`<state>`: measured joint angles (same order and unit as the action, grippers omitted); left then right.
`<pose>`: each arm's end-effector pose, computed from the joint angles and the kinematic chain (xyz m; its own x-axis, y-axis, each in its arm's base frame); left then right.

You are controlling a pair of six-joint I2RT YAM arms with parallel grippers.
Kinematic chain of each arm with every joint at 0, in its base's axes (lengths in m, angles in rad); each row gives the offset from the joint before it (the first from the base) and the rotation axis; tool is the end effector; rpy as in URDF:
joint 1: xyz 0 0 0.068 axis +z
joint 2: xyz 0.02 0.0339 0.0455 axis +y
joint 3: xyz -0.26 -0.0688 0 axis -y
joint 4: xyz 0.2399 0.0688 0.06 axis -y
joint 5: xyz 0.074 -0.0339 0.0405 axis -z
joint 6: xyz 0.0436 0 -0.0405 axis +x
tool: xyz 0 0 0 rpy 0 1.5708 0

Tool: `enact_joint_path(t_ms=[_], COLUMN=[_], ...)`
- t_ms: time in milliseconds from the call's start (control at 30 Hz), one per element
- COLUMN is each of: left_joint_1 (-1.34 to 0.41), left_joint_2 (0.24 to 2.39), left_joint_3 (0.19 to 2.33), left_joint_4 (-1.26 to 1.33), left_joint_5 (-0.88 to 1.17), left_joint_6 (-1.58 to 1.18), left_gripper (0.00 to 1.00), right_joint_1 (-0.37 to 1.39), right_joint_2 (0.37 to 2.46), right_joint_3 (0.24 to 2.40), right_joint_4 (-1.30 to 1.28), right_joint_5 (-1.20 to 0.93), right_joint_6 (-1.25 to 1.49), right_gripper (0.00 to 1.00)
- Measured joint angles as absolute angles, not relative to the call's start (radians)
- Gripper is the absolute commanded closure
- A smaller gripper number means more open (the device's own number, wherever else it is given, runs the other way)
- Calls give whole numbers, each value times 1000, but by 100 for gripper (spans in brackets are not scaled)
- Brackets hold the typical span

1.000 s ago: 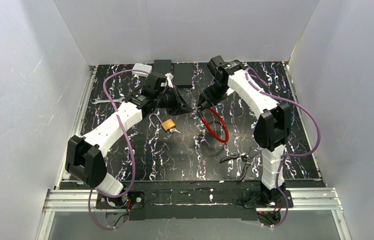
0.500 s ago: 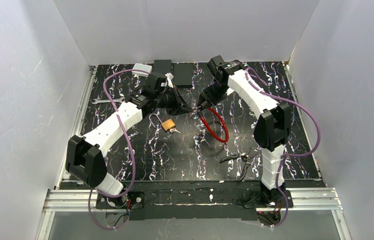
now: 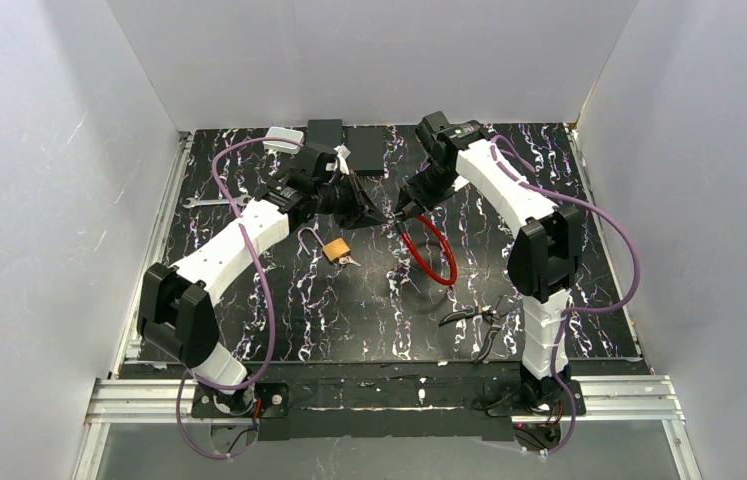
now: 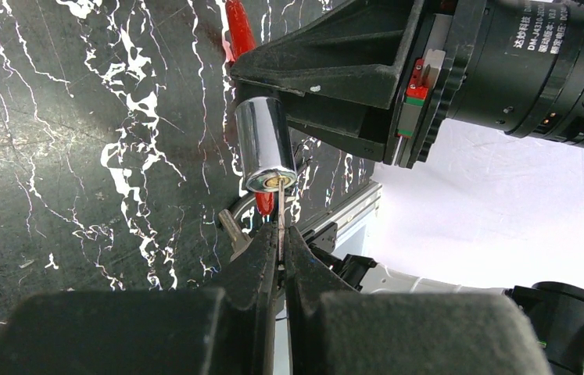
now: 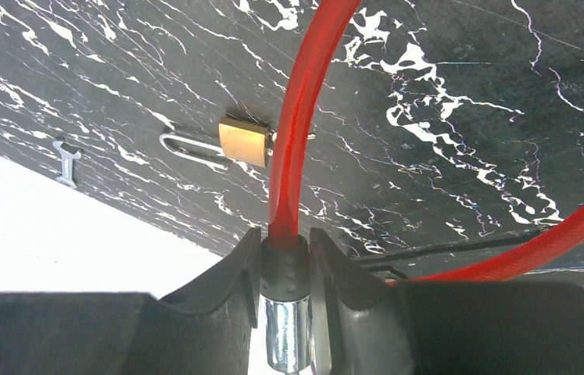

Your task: Unlock with the key

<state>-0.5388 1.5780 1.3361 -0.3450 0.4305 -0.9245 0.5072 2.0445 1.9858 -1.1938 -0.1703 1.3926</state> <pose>0.3029 -0.2023 0.3114 -0.8966 -0.3092 -0.3170 0.0810 0.5892 -0.8039 0.3620 0.2096 0.2796 -0.6639 0.7407 0.1029 0.7240 0.6022 0.3365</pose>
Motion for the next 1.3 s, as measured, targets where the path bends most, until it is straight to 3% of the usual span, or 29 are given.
enact_joint_path(t_ms=[600,1300], left_joint_1=[-540,-572], left_joint_2=[1600,1678], left_joint_3=[1372,1542], left_joint_4=[-376,-582], left_joint_5=[429,341], left_joint_6=[-881,-818], left_gripper=[100,100], right_joint_1=[506,515], right_joint_2=[2045,2068], right_joint_3=[1986,2013], right_joint_4=[-1193,-1203], right_joint_5=[-166,-152], right_joint_6=[1393,1391], right_gripper=[99,99])
